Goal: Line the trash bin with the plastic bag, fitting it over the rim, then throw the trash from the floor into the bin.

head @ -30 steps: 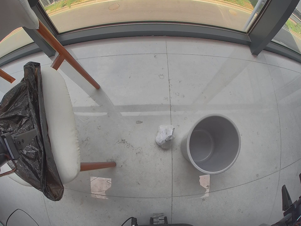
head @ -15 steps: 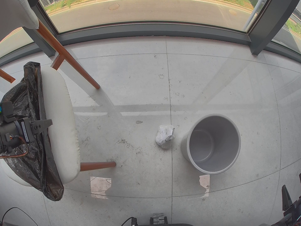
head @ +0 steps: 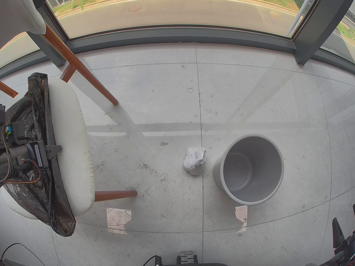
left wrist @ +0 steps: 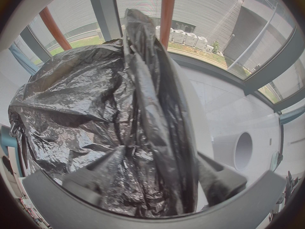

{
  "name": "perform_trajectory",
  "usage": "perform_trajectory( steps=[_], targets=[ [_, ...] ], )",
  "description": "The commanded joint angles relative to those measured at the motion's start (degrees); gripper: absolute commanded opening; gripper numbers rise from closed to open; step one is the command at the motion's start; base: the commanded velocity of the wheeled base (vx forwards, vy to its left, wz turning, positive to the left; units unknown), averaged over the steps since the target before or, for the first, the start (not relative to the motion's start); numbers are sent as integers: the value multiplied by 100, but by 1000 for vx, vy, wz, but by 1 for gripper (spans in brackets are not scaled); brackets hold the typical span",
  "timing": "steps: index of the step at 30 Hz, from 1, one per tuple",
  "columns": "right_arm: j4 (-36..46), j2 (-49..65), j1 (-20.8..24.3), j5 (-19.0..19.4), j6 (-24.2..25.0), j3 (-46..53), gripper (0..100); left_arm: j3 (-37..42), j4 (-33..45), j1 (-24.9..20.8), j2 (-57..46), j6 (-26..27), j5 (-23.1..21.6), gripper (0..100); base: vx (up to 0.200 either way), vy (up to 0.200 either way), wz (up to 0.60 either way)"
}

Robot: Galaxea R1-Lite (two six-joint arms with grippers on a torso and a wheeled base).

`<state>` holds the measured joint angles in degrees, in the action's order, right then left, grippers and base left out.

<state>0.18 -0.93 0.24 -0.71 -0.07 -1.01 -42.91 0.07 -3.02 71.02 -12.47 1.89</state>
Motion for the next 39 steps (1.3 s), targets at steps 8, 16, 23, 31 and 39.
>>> perform_trajectory(
  steps=[8,16,23,31,39],
  targets=[
    [-1,40,2,0,-1,92,100,72,-614,-5,-97,-282,-13,0,0,0,0],
    [-1,40,2,0,-1,101,100,784,-614,-76,-1512,-1838,-927,0,0,0,0],
    [-1,40,2,0,-1,92,100,1285,-403,-84,-2857,-3077,-2536,0,0,0,0],
    [-1,40,2,0,-10,92,100,1312,-429,-58,-3675,-4545,-4285,0,0,0,0],
    [-1,40,2,0,-10,92,100,1022,-447,-76,-3631,-4756,-4399,0,0,-100,0]
  ],
)
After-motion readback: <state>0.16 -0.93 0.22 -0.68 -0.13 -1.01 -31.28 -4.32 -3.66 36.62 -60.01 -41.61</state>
